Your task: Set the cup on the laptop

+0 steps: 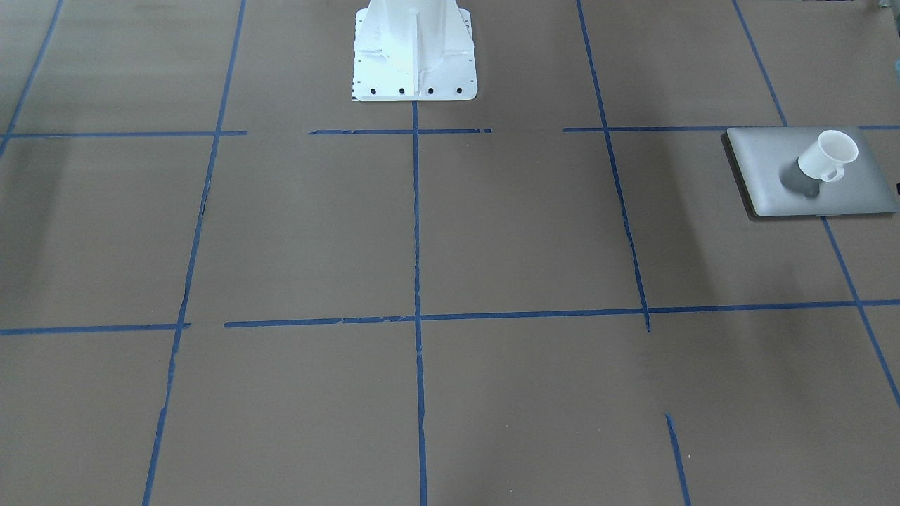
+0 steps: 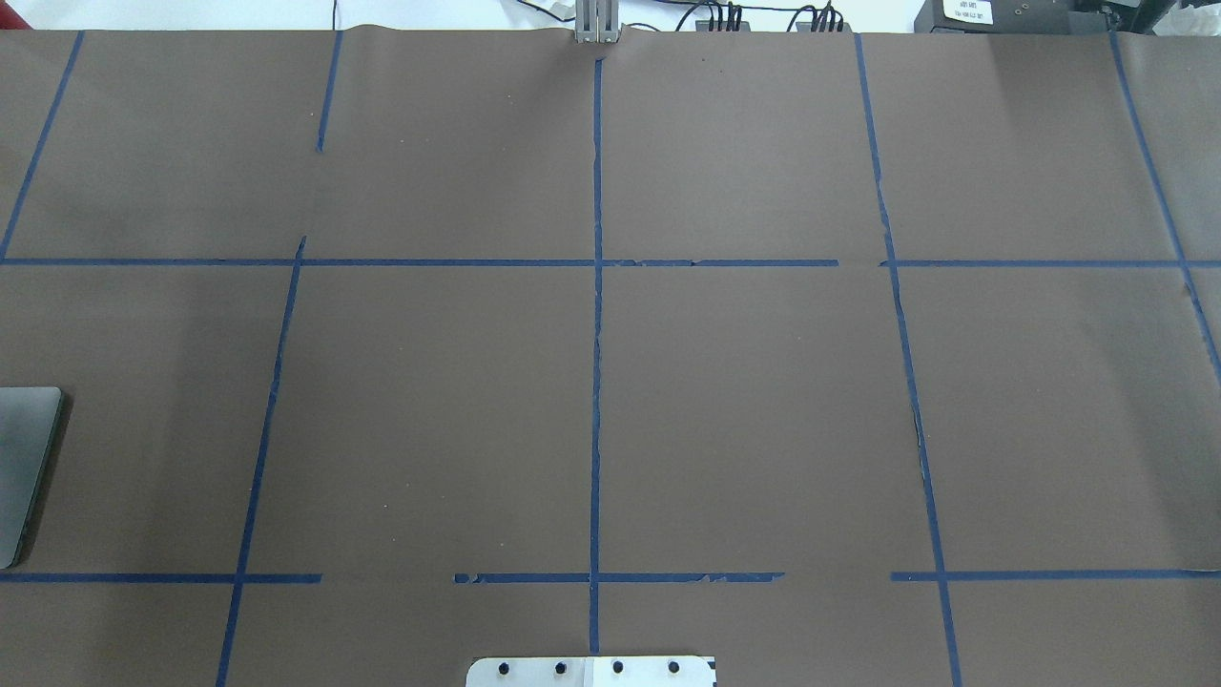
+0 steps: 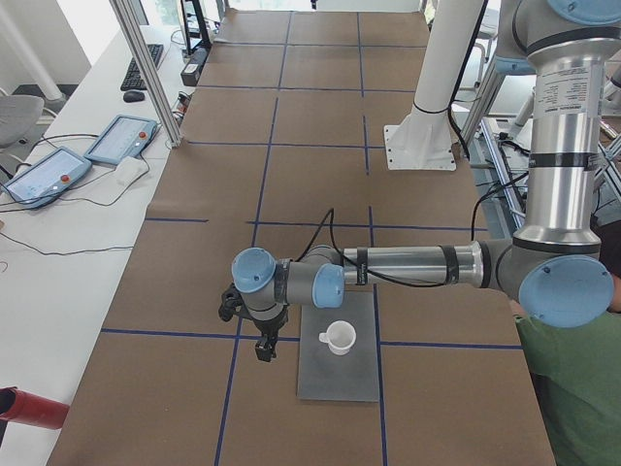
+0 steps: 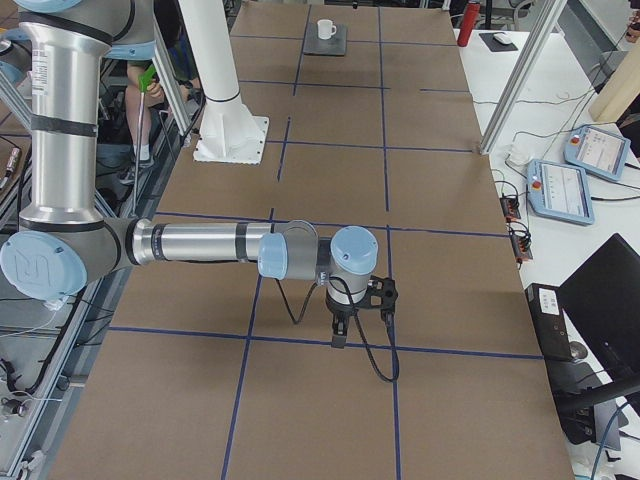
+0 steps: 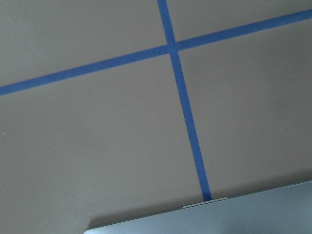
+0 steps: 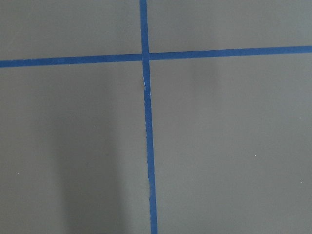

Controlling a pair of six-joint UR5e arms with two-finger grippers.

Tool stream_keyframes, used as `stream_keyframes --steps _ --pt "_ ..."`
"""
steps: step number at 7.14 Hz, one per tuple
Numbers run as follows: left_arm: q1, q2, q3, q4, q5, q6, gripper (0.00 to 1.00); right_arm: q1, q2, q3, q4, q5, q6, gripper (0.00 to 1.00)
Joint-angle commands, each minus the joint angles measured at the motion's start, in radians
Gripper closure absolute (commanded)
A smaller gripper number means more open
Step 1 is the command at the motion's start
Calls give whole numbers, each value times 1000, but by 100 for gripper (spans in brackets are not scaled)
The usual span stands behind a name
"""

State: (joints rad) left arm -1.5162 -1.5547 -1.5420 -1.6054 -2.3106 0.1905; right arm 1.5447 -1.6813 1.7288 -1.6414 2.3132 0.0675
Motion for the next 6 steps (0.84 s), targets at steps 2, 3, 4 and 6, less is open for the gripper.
stream_keyframes --steps 2,3,4,6 --pt "-73 -4 -35 59 -7 30 0 0 0 0 0 0 0 0" --pt "-91 -2 -33 55 -9 30 0 0 0 0 0 0 0 0" --pt "-91 -4 -33 52 -6 26 0 0 0 0 0 0 0 0" --pt "-94 -16 -32 50 -7 -155 0 0 0 0 0 0 0 0"
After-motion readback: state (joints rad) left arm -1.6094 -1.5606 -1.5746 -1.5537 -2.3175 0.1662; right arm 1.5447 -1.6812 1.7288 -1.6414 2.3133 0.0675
